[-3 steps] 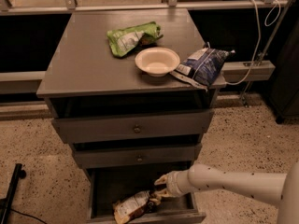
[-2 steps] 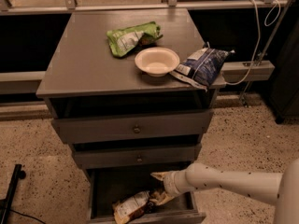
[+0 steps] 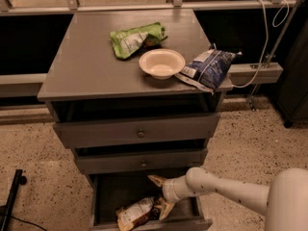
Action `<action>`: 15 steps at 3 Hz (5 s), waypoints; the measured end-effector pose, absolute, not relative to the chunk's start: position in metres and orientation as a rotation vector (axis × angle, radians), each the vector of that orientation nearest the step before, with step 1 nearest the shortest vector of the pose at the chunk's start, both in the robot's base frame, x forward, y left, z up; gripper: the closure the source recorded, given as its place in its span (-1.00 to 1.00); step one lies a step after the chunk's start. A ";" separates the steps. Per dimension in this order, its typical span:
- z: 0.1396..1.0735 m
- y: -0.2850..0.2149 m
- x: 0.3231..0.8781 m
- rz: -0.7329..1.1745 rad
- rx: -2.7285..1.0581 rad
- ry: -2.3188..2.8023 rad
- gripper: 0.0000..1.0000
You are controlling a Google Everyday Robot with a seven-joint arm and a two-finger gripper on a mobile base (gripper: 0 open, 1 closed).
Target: Pick brown chip bag from bottom drawer and place on counter
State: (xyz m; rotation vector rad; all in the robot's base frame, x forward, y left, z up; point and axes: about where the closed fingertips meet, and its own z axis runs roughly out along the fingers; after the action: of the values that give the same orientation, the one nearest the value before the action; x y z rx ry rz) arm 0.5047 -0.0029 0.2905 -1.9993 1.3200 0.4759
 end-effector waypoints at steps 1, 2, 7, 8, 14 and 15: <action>0.263 0.014 0.509 0.524 -1.987 1.262 -1.00; 0.234 0.029 0.509 0.568 -2.006 1.239 -0.51; 0.320 0.036 0.494 0.683 -1.640 0.918 1.00; 0.389 0.006 0.473 0.611 -1.557 0.780 1.00; 0.707 -0.025 0.474 -0.158 -2.048 0.509 1.00; 0.746 -0.030 0.479 -0.145 -2.067 0.406 1.00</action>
Offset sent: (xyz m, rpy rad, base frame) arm 0.0087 0.0370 -0.0745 0.0626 0.0298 0.0872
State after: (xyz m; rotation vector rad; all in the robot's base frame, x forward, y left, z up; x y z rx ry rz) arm 0.4793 -0.0299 0.7462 -2.0674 0.4058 -0.1451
